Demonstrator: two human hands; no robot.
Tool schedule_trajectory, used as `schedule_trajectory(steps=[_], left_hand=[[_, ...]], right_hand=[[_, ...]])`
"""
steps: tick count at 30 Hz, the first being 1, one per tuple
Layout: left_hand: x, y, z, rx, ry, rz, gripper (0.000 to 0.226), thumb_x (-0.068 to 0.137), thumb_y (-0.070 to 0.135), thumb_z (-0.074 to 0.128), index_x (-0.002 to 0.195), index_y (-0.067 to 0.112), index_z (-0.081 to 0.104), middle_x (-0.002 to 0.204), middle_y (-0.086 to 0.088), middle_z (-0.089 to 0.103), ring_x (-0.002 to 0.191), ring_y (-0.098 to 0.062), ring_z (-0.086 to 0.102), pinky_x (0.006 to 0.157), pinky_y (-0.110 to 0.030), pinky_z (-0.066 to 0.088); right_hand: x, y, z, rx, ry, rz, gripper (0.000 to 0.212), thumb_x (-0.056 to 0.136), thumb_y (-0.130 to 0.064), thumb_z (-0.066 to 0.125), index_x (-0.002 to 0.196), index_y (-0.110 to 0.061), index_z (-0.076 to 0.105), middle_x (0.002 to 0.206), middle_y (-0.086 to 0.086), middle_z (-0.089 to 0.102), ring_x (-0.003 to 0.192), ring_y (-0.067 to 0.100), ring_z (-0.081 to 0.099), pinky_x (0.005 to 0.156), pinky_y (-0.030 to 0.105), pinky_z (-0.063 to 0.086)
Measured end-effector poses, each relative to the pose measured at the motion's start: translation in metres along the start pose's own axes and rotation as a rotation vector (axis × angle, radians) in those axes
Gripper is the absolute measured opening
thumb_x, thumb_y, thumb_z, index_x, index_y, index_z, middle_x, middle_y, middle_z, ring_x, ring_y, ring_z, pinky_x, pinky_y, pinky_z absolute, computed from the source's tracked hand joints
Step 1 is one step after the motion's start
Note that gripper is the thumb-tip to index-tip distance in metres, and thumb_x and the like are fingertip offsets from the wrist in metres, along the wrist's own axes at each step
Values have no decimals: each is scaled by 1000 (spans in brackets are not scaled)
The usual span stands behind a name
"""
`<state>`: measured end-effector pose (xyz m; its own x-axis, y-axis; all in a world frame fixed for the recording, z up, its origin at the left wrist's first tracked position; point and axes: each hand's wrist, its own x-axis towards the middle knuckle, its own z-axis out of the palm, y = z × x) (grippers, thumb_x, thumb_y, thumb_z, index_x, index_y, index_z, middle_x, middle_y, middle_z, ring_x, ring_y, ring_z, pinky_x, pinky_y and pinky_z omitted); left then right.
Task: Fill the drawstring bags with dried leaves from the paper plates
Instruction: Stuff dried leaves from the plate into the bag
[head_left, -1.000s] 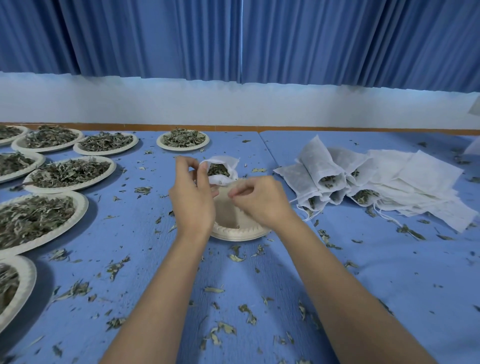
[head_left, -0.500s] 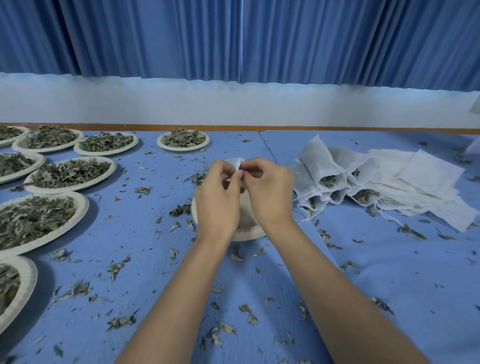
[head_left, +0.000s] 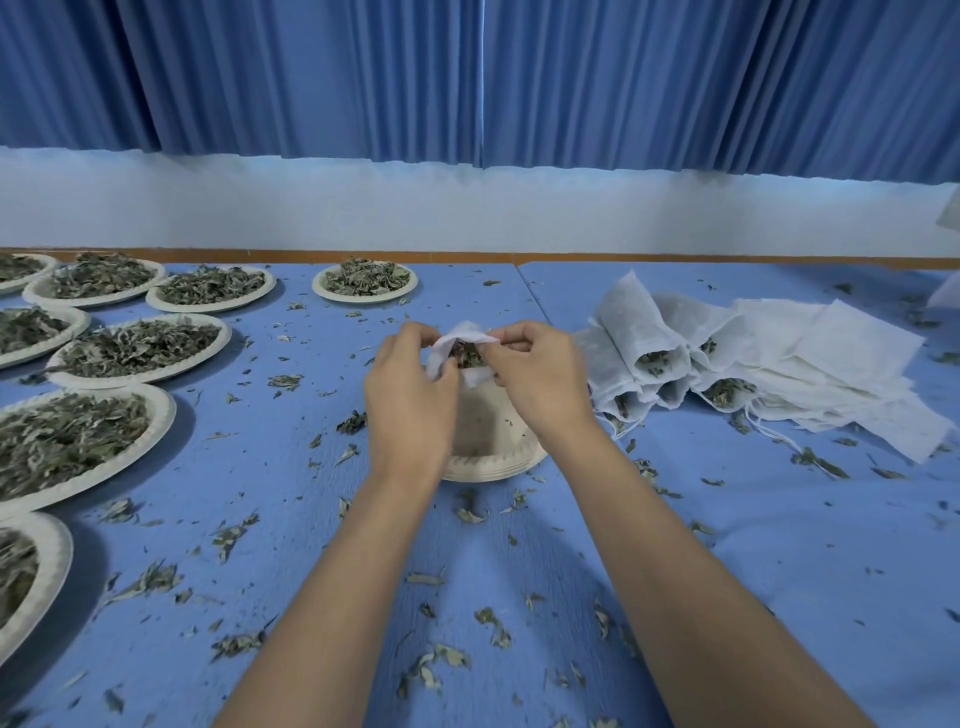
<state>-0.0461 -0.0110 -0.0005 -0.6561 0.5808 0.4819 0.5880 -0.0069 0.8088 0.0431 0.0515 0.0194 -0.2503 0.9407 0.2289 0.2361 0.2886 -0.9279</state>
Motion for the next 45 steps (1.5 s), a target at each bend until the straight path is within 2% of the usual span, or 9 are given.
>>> schedule_trajectory(steps=[8, 18, 20, 23, 28, 34, 38, 42, 45], left_hand=[[5, 6, -7, -96, 27, -174, 28, 87, 5, 54, 71, 28, 57, 76, 15, 61, 72, -18, 61, 64, -27, 45], [2, 8, -6, -130, -36, -105, 37, 87, -5, 48, 109, 14, 71, 94, 9, 69, 87, -9, 64, 82, -22, 52], [1, 6, -6, -136, -5, -72, 34, 89, -2, 49, 107, 14, 72, 90, 13, 68, 77, 1, 61, 71, -8, 46], [1, 4, -4, -190, 3, -79, 31, 89, -4, 51, 103, 11, 73, 105, 1, 70, 95, -11, 66, 86, -24, 53], [-7, -1, -1, 68, -8, 183, 36, 86, -7, 49, 113, 8, 67, 113, -6, 67, 102, -18, 60, 79, -5, 32], [-3, 12, 6, -184, -116, 0, 44, 91, -2, 40, 128, 14, 58, 120, -5, 64, 108, -23, 59, 95, -40, 49], [-6, 18, 13, -285, -243, -65, 48, 92, -3, 39, 133, 18, 52, 137, 8, 52, 126, -9, 48, 105, -30, 40], [-1, 37, 31, -196, -382, -81, 44, 91, 6, 45, 130, 24, 54, 125, 9, 59, 111, -12, 56, 78, -12, 39], [4, 53, 51, -292, -487, -184, 31, 87, 5, 45, 87, 30, 64, 78, 19, 62, 73, -3, 58, 56, -9, 40]], right_hand=[[-5, -3, 2, -211, 23, -116, 7, 83, -11, 58, 82, -17, 55, 67, -8, 51, 69, 14, 52, 62, 28, 41], [-5, -8, 1, 209, -185, 62, 20, 80, -7, 69, 89, -19, 56, 85, 2, 61, 86, 20, 64, 90, 46, 52], [-4, -9, -1, 192, -195, 56, 14, 79, -6, 68, 81, -17, 59, 79, 1, 60, 79, 17, 60, 88, 45, 53], [-5, -5, -3, 44, 4, -61, 19, 78, -3, 63, 73, -18, 53, 64, -6, 52, 65, 15, 53, 72, 41, 50], [-15, 1, 2, -402, 202, -370, 12, 88, -12, 46, 98, -17, 49, 84, -3, 52, 73, 23, 53, 61, 37, 40], [-5, 1, -3, -75, 9, -187, 46, 92, 1, 32, 128, -14, 57, 104, 13, 66, 96, 28, 63, 86, 46, 52], [-3, 2, -10, -73, 59, -144, 55, 86, 11, 33, 127, -12, 60, 101, 17, 69, 92, 33, 64, 84, 42, 51], [6, 7, -31, -63, 154, -79, 55, 85, 10, 33, 127, -12, 61, 100, 14, 68, 84, 28, 61, 74, 31, 50], [13, 13, -44, 4, 192, 45, 37, 90, -2, 37, 105, -9, 69, 87, 10, 65, 69, 18, 51, 58, 25, 41]])
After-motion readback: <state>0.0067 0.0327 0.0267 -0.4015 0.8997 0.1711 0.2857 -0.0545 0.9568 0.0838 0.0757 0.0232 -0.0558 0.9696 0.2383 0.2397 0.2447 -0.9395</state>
